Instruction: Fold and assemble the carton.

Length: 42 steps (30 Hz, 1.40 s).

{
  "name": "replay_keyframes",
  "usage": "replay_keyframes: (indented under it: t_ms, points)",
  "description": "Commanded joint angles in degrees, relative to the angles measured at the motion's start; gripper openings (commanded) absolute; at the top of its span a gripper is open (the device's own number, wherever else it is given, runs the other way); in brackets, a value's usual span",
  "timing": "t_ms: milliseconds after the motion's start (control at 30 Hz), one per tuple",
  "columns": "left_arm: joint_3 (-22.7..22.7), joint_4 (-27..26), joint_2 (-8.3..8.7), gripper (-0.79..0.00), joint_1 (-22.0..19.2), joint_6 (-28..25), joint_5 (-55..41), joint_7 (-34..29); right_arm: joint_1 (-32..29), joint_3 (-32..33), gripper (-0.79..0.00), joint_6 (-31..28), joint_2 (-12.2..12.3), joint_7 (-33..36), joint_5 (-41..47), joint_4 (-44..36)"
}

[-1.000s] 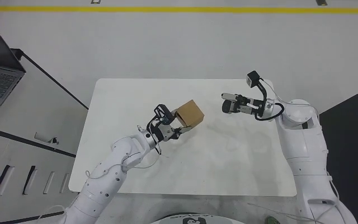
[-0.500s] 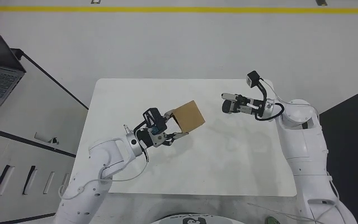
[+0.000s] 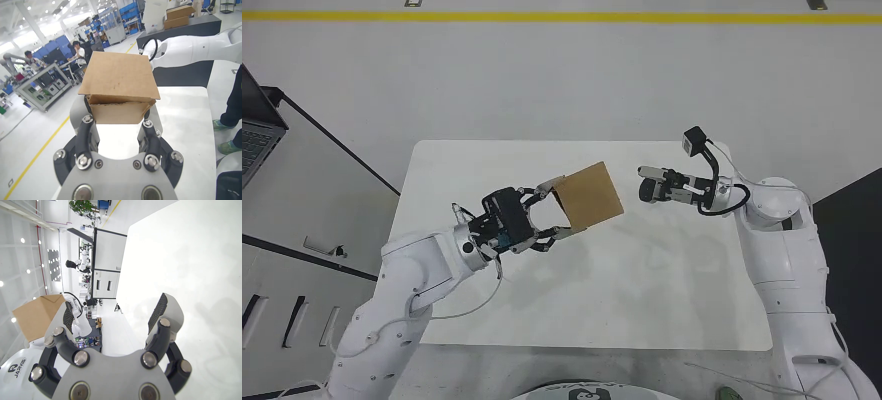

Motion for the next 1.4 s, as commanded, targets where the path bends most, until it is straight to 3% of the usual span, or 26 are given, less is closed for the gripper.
replay_keyframes:
  t_ms: [0, 267, 433, 600, 1000, 1167, 1367]
  points:
    - [0.0, 0.0, 0.00, -0.785, -0.1, 0.0, 0.1, 0.3, 0.0, 0.0, 0.000, 0.0, 0.0, 0.0, 0.0, 0.0]
    - [0.0, 0.0, 0.00, -0.785, -0.1, 0.0, 0.1, 0.3, 0.0, 0.0, 0.000, 0.0, 0.0, 0.0, 0.0, 0.0]
    - [-1.7, -1.4, 0.03, -0.785, 0.1, 3.3, 0.6, 3.8, 0.0, 0.0, 0.000, 0.0, 0.0, 0.0, 0.0, 0.0]
    - [-4.5, -3.7, 0.52, -0.785, 0.8, 0.9, 2.7, 8.0, 0.0, 0.0, 0.000, 0.0, 0.0, 0.0, 0.0, 0.0]
    - [-4.5, -3.8, 0.51, -0.785, 0.7, 1.2, 2.7, 8.1, 0.0, 0.0, 0.000, 0.0, 0.0, 0.0, 0.0, 0.0]
    - [-4.0, -11.0, 0.55, -0.785, 1.6, 3.3, 5.2, 8.9, 0.0, 0.0, 0.000, 0.0, 0.0, 0.0, 0.0, 0.0]
    - [-3.9, -11.6, 0.66, -0.785, 1.2, 3.1, 7.8, 10.7, 0.0, 0.0, 0.000, 0.0, 0.0, 0.0, 0.0, 0.0]
